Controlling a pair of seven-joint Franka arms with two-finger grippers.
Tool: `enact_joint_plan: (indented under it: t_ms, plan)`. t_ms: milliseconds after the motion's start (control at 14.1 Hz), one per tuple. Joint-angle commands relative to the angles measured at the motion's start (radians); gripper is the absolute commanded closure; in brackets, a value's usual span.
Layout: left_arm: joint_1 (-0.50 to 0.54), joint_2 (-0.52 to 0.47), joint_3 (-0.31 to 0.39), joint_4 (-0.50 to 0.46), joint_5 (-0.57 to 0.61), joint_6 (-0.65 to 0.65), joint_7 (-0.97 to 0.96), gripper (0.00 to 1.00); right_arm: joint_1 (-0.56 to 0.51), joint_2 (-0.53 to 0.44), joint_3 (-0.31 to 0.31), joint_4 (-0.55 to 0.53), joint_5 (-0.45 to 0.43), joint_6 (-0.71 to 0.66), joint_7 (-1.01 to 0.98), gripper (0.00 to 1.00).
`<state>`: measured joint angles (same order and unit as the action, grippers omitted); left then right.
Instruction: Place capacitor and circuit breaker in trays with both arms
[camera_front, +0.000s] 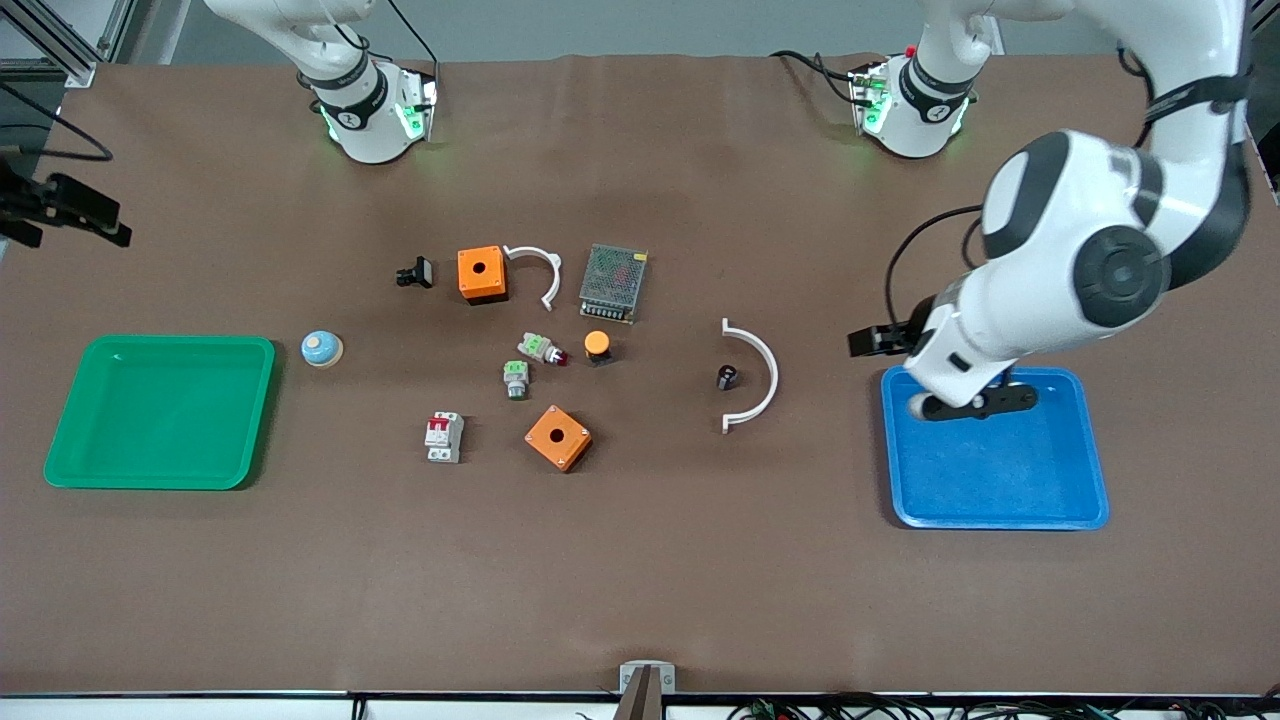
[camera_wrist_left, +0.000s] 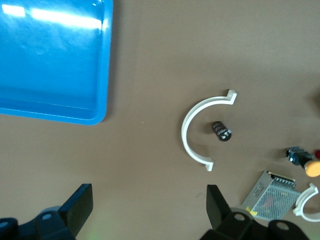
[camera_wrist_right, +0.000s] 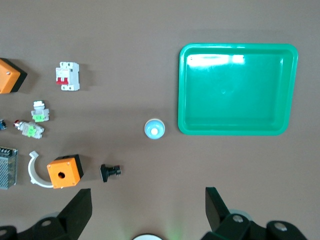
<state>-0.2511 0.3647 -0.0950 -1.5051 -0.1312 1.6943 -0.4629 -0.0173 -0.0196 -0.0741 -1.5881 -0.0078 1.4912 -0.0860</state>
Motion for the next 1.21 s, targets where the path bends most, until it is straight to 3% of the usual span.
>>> enact_joint_plan:
  t_ms: [0, 355, 640, 924, 1137]
  plan:
    - [-0.042, 0.046, 0.006, 0.009, 0.007, 0.071, -0.090, 0.00, -0.010, 0.082, 0.002, 0.028, -0.008, 0.040, -0.005, 0.00]
    - [-0.129, 0.098, 0.005, -0.096, 0.013, 0.330, -0.307, 0.00, 0.000, 0.208, 0.004, 0.030, -0.006, 0.136, -0.006, 0.00]
    - [-0.183, 0.171, 0.005, -0.122, 0.054, 0.404, -0.344, 0.00, 0.053, 0.283, 0.005, 0.016, 0.112, 0.224, 0.102, 0.00]
    - [-0.232, 0.229, 0.005, -0.130, 0.125, 0.493, -0.437, 0.00, 0.071, 0.328, 0.005, -0.093, 0.120, 0.392, 0.117, 0.00]
    - [-0.263, 0.266, 0.006, -0.132, 0.151, 0.512, -0.471, 0.00, 0.140, 0.334, 0.005, -0.119, 0.118, 0.457, 0.237, 0.00]
